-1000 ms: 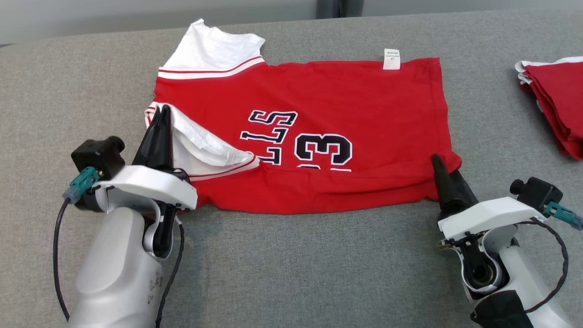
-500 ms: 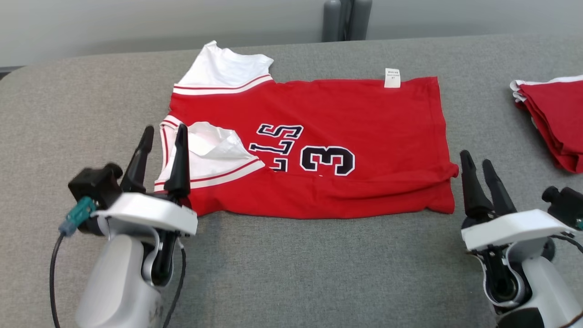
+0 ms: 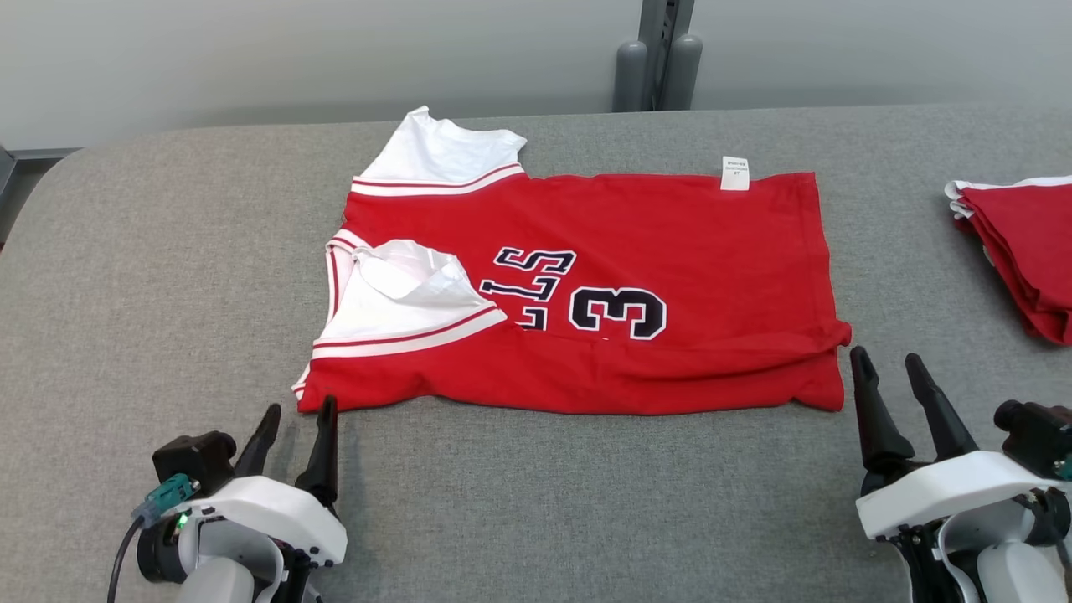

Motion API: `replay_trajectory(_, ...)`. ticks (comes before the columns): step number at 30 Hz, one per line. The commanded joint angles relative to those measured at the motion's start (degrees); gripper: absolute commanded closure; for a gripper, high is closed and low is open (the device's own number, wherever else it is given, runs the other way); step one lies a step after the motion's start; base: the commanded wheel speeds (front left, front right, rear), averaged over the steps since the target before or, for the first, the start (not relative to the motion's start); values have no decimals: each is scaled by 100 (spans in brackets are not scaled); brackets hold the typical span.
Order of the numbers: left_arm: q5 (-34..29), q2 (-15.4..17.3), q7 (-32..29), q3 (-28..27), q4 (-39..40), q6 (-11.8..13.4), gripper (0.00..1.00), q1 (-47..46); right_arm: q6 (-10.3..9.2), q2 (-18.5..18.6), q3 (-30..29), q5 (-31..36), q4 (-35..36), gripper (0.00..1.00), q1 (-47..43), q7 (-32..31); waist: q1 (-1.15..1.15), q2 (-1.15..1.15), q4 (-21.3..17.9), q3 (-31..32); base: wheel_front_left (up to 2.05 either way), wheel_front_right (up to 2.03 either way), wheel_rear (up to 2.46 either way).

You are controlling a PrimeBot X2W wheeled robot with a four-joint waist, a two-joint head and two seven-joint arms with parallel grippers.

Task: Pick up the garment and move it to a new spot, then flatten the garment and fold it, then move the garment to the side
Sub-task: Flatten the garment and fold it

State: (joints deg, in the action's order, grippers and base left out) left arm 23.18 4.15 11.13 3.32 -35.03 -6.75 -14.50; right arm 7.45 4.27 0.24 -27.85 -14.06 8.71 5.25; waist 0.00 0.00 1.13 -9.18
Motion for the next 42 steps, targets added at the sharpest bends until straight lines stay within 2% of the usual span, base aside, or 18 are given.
replay_trajectory(1,50,16,-94,-29,-85,60,0,-86,7,-6,-25,98,74,0,-66,-58,0,0,-2,-8,0,0,0)
replay_trajectory(9,160,88,-632,-89,-554,317,0,-550,6,-106,2,419,375,0,-126,-315,0,0,-148,-141,0,0,0)
replay_trajectory(15,106,188,-1188,-64,-926,692,0,-829,6,-119,41,520,450,0,-136,-378,0,0,-288,-206,0,0,0)
replay_trajectory(16,78,199,-1284,-34,-967,731,6,-850,6,-122,46,535,456,0,-144,-386,0,0,-302,-212,0,0,0)
replay_trajectory(17,59,203,-1351,-6,-1002,745,27,-865,6,-123,47,545,456,0,-153,-395,0,0,-316,-217,0,0,0)
replay_trajectory(18,46,201,-1401,21,-1023,768,54,-873,6,-123,50,558,446,0,-160,-407,0,0,-329,-222,0,0,0)
replay_trajectory(19,37,198,-1447,53,-1030,759,64,-875,6,-125,58,568,432,0,-161,-416,0,0,-340,-230,0,0,0)
replay_trajectory(20,36,191,-1474,83,-1028,727,97,-869,6,-125,71,557,415,0,-160,-429,0,0,-345,-234,0,0,0)
replay_trajectory(21,59,177,-1503,101,-1009,694,100,-860,6,-125,79,532,390,0,-162,-464,0,0,-345,-238,0,0,0)
replay_trajectory(28,58,171,-1288,181,-628,575,100,-860,6,-122,105,506,-13,0,-23,-716,0,0,-261,-255,0,0,0)
replay_trajectory(37,66,142,-1141,302,181,588,100,-699,5,-121,-234,900,-1334,0,678,-812,0,0,45,-307,0,0,0)
replay_trajectory(42,92,109,-1118,370,451,614,100,-603,5,-121,-108,880,-1945,0,1020,-920,0,0,125,-331,0,0,0)
